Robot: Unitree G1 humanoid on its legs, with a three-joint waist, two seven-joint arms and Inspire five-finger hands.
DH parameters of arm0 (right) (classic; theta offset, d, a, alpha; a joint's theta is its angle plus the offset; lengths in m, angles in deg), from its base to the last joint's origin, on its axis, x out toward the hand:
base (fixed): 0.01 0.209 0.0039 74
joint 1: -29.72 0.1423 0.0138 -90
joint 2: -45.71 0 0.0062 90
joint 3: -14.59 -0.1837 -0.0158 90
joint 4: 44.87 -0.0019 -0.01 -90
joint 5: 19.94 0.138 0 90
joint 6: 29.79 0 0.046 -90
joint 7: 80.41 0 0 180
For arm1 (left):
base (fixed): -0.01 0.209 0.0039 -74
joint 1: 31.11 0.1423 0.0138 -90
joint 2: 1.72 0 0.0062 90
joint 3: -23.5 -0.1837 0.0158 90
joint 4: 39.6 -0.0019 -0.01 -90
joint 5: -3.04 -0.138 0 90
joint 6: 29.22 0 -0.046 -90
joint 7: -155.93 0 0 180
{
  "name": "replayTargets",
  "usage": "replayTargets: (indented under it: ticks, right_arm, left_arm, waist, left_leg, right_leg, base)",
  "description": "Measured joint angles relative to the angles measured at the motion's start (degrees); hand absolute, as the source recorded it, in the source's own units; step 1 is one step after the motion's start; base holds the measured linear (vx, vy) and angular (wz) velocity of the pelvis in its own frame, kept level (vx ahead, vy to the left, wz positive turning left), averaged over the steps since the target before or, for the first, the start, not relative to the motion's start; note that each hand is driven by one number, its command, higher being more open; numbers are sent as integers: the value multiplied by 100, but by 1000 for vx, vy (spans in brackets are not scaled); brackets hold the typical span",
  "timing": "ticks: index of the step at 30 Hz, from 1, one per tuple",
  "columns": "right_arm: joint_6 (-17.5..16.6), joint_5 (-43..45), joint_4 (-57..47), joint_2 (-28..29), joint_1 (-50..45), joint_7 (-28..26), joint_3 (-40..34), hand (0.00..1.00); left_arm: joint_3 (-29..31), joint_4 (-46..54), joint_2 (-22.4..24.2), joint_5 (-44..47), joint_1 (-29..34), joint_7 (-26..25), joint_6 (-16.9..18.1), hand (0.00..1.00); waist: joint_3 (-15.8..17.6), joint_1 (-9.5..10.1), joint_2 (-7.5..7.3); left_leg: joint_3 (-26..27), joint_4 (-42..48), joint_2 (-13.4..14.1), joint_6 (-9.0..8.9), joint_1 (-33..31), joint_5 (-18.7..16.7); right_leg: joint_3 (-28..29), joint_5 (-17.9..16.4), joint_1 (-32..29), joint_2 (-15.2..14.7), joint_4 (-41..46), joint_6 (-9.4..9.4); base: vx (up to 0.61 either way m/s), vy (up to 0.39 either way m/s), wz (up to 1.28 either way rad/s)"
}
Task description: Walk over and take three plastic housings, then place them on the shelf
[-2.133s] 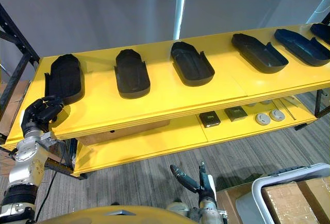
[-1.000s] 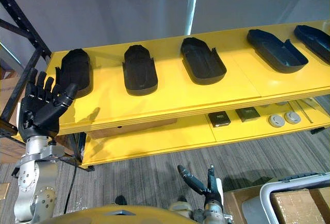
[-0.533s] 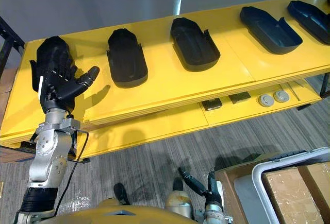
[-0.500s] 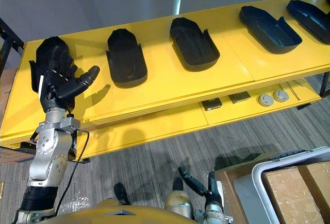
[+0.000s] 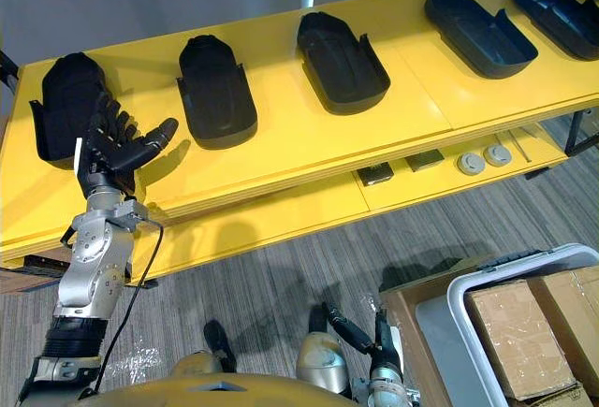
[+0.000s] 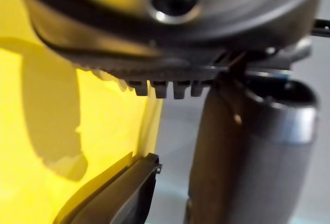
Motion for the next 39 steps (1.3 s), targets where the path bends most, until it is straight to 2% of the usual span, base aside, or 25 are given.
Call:
replayTargets:
  ticks: [7,14,21,35,39]
  right_arm:
    - [-1,1,-1,0,60,-3,-2,100]
    - [0,1,-1,9,60,-4,-1,100]
    - [93,-2,23,9,62,-3,1,100]
    - [112,-8,82,9,68,-4,-1,100]
    - [112,-13,108,9,67,-5,-4,100]
  left_arm:
    - [8,-198,0,-7,-111,-67,-25,100]
    - [28,-198,2,-6,-110,-578,-23,100]
    - [40,-198,35,-8,-108,-809,-13,100]
    - [117,-197,82,-214,-64,-790,-13,100]
    - [117,-188,82,-233,-38,-513,-2,100]
  waist:
    - [119,-14,-11]
    - [133,-7,-30]
    - [147,-10,-41]
    - [152,-9,-50]
    - [152,1,-50]
  left_leg:
    - [-8,264,27,-4,-50,-149]
    - [-11,283,25,-5,-50,-161]
    - [-18,363,19,9,-54,-218]
    - [-23,363,19,9,-52,-218]
    - [-23,363,19,9,-44,-218]
  right_leg:
    - [7,-65,12,-40,102,-6]
    - [6,-66,18,-47,103,-5]
    - [7,-75,38,-74,122,7]
    - [5,-74,45,-73,119,7]
    - [-2,-73,64,-73,110,8]
  base:
    - [0,0,0]
    - [0,0,0]
    - [0,0,0]
    - [0,0,0]
    - [0,0,0]
